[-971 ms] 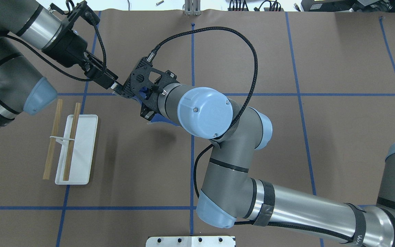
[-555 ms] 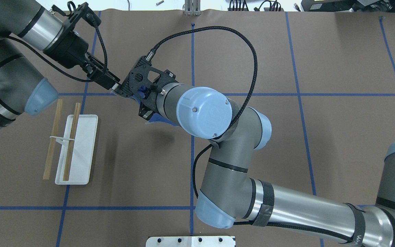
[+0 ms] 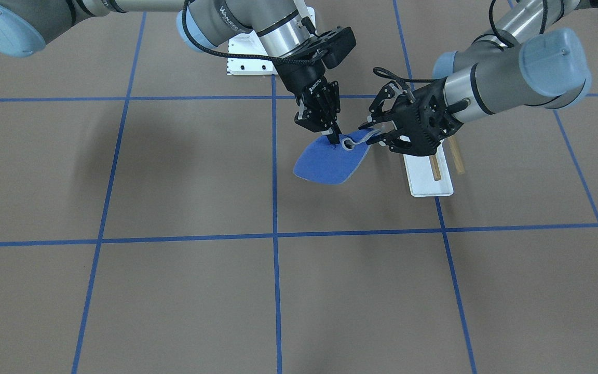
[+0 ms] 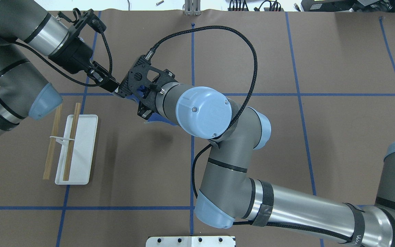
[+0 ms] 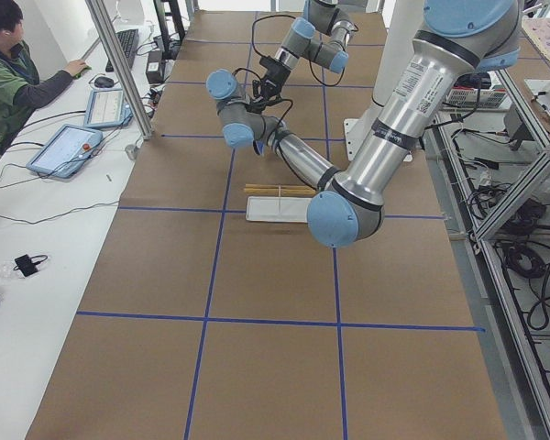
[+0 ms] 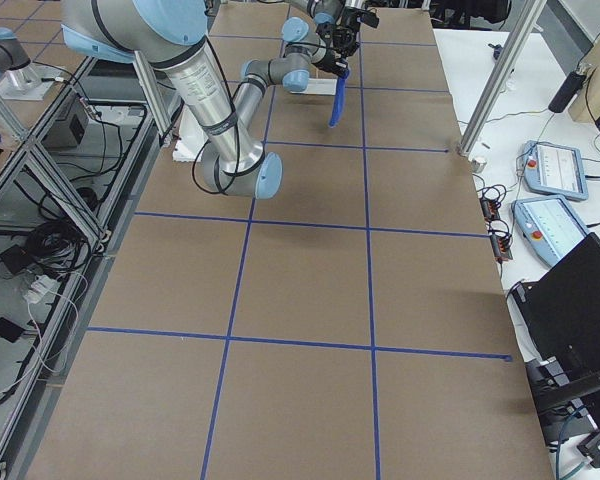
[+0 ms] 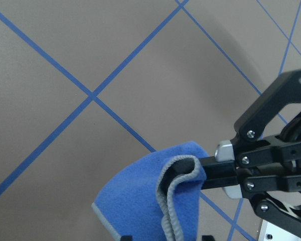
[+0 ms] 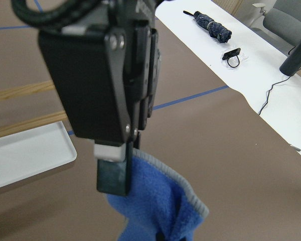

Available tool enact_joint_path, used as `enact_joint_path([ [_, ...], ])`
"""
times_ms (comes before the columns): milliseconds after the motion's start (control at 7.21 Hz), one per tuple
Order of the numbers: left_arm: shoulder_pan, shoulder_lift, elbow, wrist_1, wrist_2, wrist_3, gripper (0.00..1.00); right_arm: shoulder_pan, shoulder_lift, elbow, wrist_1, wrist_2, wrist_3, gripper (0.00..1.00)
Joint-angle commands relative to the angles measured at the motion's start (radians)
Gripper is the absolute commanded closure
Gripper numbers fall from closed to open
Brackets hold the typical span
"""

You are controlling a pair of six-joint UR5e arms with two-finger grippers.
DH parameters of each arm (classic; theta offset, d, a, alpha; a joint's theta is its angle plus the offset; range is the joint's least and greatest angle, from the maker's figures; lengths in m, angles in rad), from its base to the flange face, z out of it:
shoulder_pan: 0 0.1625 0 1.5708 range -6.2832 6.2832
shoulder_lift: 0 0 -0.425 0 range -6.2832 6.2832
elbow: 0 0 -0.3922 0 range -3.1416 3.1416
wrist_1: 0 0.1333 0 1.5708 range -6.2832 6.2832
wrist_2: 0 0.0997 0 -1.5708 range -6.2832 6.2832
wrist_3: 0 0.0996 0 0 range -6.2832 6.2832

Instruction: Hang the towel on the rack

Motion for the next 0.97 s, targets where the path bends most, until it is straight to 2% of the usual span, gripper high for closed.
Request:
enact_joint_path([
  [0, 0.004, 0.003, -0.003, -0.002, 0.001, -0.028, 1.00, 0.002, -0.002, 0.000, 0.005, -0.009, 0.005, 1.00],
  [277, 0.003, 0.008, -0.003, -0.002, 0.001, -0.029, 1.00, 0.003, -0.008, 0.005, 0.010, -0.015, 0.011, 1.00],
  [416, 0.003, 0.009, -0.003, -0.002, 0.001, -0.031, 1.00, 0.003, -0.012, 0.018, 0.011, -0.013, 0.089, 0.51],
  [555, -0.001, 0.009, -0.004, -0.002, 0.001, -0.046, 1.00, 0.002, -0.025, 0.061, 0.010, -0.010, 0.255, 0.01],
  [693, -0.013, 0.006, -0.009, -0.004, 0.001, -0.121, 1.00, 0.002, -0.064, 0.117, 0.005, -0.006, 0.370, 0.00],
  [832, -0.030, 0.006, -0.018, -0.017, 0.001, -0.179, 1.00, 0.012, -0.086, 0.148, 0.005, 0.014, 0.385, 0.00],
])
